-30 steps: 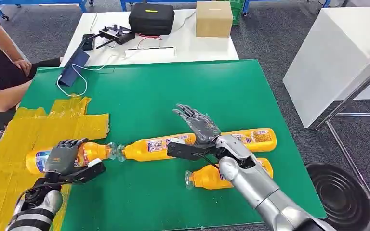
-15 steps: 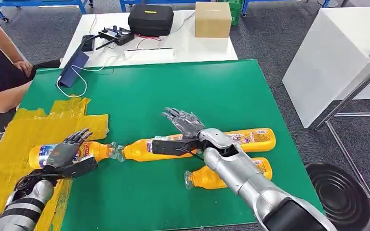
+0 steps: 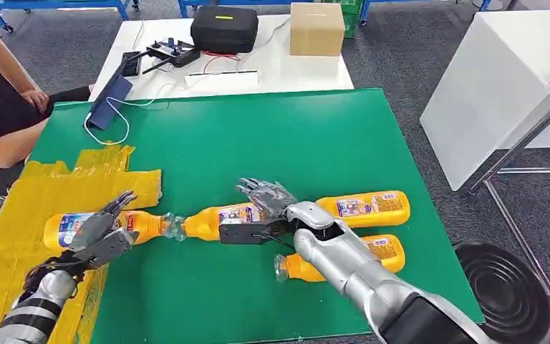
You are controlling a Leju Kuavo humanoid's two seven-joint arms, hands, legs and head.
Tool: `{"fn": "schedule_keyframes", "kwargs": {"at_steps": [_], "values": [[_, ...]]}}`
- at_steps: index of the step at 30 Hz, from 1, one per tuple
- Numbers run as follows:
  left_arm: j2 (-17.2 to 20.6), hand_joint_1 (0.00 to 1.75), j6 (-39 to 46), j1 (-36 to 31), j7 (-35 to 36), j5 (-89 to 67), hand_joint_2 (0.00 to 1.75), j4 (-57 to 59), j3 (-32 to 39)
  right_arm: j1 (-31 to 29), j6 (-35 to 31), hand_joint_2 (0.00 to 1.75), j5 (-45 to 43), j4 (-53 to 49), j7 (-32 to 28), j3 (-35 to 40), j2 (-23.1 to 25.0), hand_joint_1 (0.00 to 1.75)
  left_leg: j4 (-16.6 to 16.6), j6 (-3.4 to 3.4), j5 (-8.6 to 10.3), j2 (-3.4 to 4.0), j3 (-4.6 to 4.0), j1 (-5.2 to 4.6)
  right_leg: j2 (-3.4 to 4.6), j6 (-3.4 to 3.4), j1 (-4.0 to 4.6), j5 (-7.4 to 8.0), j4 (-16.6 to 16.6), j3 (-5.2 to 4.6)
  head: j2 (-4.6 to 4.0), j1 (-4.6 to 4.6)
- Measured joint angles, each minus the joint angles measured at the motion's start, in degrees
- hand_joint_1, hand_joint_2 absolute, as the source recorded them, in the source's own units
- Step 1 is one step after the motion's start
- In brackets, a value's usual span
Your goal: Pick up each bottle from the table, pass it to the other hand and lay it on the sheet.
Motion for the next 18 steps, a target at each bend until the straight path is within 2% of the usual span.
{"fn": "schedule_keyframes", "kwargs": {"at_steps": [3, 6, 7, 8, 9, 10, 11, 13, 18], "values": [[-2.32, 0.0, -0.75, 1.93, -1.58, 6.16, 0.0, -4.89, 2.13, -0.31, 3.05, 1.75, 0.99, 2.63, 1.8, 1.23, 0.53, 0.0, 0.01, 0.0, 0.01, 0.0, -0.14, -0.01, 0.0, 0.0, 0.01, 0.0, 0.0, -0.1, 0.0, 0.04], [-5.03, 0.0, -3.43, 2.77, -2.58, 12.79, 0.0, -10.01, 4.87, -1.86, 6.71, 1.75, 3.99, 5.9, 6.64, 3.3, 0.85, 0.0, 0.02, 0.0, 0.01, 0.0, -0.15, -0.12, 0.0, 0.01, -0.06, 0.0, -0.01, -0.11, 0.0, -0.02], [-5.8, 0.0, -4.58, 3.21, -2.69, 14.69, 0.0, -11.45, 5.58, -2.42, 7.64, 1.75, 5.08, 6.85, 8.21, 3.98, 1.03, 0.05, 0.02, 0.01, 0.0, 0.0, -0.15, -0.12, 0.0, 0.01, -0.06, 0.0, -0.01, -0.11, 0.0, 0.0], [-6.69, 0.0, -5.9, 3.66, -2.76, 16.64, 0.0, -13.03, 6.32, -2.92, 8.5, 1.75, 6.35, 8.02, 10.07, 4.83, 1.2, 1.15, 0.02, 0.01, 0.0, 0.0, -0.15, -0.13, 0.0, 0.01, -0.06, 0.0, -0.02, -0.11, 0.0, 0.02], [-7.5, 0.0, -6.87, 4.2, -2.85, 18.01, 0.0, -14.24, 6.93, -3.29, 9.33, 1.75, 7.55, 8.98, 11.4, 5.56, 1.22, 1.69, 0.02, 0.01, -0.01, 0.0, -0.15, -0.13, 0.0, 0.01, -0.06, -0.01, -0.02, -0.11, 0.0, -0.02], [-8.05, 0.0, -7.59, 4.65, -2.91, 19.09, 0.0, -15.32, 7.57, -3.67, 10.07, 1.75, 8.5, 9.79, 12.33, 6.27, 1.22, 1.73, 0.02, 0.01, -0.01, 0.01, -0.13, -0.13, 0.0, 0.01, -0.06, -0.01, -0.03, -0.12, 0.0, 0.02], [-8.66, 0.0, -8.05, 4.98, -2.98, 19.71, 0.0, -16.23, 8.09, -4.14, 10.72, 1.75, 9.07, 10.52, 12.97, 6.91, 1.27, 1.66, 0.02, 0.01, -0.01, 0.01, -0.1, -0.13, 0.01, 0.01, -0.06, -0.01, -0.04, -0.11, 0.0, -0.02], [-9.69, 0.0, -8.03, 5.04, -3.13, 19.49, 0.0, -17.27, 8.61, -4.66, 11.52, 1.75, 9.86, 11.93, 13.81, 7.81, 1.29, 1.75, 0.02, 0.01, -0.02, 0.02, -0.03, -0.14, 0.01, 0.01, -0.06, -0.01, -0.07, -0.05, 0.02, 0.0], [-11.3, 0.0, -7.37, 4.98, -3.42, 19.34, 0.0, -17.93, 8.77, -5.19, 11.57, 1.75, 10.14, 13.75, 14.63, 8.75, 1.68, 1.75, 0.0, 0.02, -0.02, 0.04, 0.16, -0.14, 0.04, -0.03, -0.06, 0.02, -0.07, 0.11, 0.0, 0.0]]}}
